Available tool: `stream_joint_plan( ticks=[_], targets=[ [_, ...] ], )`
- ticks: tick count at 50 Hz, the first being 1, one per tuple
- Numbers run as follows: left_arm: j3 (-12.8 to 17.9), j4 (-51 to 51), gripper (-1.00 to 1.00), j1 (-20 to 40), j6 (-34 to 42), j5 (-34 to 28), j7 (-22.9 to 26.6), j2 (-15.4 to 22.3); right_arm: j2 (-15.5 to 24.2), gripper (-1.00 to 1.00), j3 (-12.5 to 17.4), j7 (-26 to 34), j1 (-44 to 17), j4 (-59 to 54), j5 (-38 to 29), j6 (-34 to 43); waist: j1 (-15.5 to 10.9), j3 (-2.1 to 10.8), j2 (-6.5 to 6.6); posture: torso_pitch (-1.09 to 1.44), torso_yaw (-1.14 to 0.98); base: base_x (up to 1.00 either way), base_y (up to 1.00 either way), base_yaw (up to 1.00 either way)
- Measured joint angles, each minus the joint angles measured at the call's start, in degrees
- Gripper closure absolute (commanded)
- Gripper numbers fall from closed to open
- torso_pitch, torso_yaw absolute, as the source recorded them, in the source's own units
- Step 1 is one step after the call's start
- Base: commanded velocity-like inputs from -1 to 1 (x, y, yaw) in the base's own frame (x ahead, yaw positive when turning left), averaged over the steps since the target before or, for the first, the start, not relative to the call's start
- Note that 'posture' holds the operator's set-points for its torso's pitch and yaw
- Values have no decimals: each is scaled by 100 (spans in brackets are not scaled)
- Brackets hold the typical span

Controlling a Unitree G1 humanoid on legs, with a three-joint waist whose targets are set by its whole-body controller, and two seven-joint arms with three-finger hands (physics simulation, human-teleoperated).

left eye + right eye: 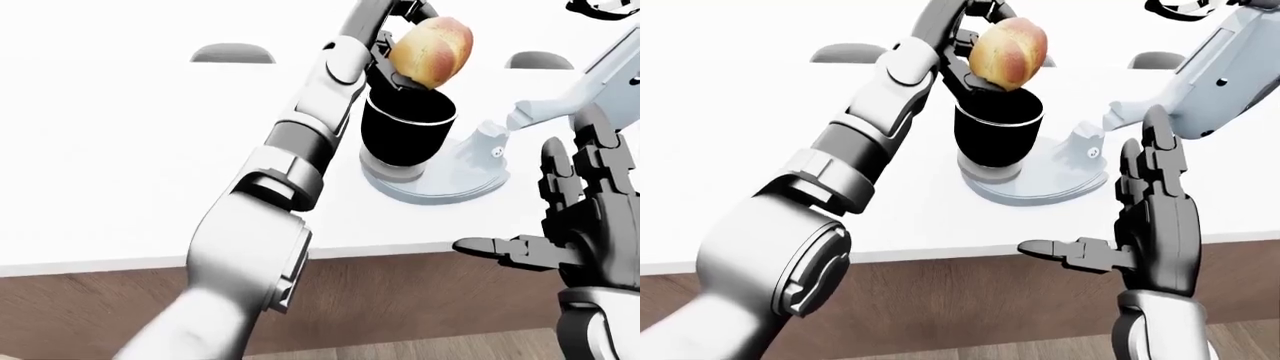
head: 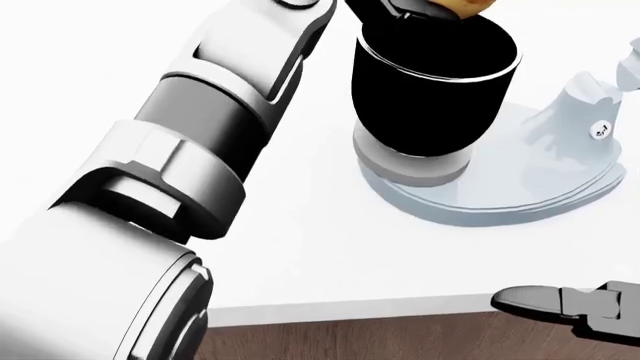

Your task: Place the bread in the stand mixer bowl.

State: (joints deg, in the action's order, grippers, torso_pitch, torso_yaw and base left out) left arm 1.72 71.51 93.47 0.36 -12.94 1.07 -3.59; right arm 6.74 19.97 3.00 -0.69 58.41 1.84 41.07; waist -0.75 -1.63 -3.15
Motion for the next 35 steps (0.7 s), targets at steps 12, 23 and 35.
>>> stream_joint_plan(
  ticks=[12,23,35],
  targets=[
    [142,378,100,-157,-255,-158,-324,190,56,-100,-55,-82,1,3,41,-3,-1,1,8,0,0,0,0,0],
    [170,343,100,-59,-367,-157,-376,121,53,-100,-55,-83,-13,-1,69,15,-6,11,-4,0,0,0,0,0],
    [142,453,100,21,-547,-300,-349,34,61,-100,-62,-97,-20,-2,90,5,4,12,5,0,0,0,0,0]
  ],
)
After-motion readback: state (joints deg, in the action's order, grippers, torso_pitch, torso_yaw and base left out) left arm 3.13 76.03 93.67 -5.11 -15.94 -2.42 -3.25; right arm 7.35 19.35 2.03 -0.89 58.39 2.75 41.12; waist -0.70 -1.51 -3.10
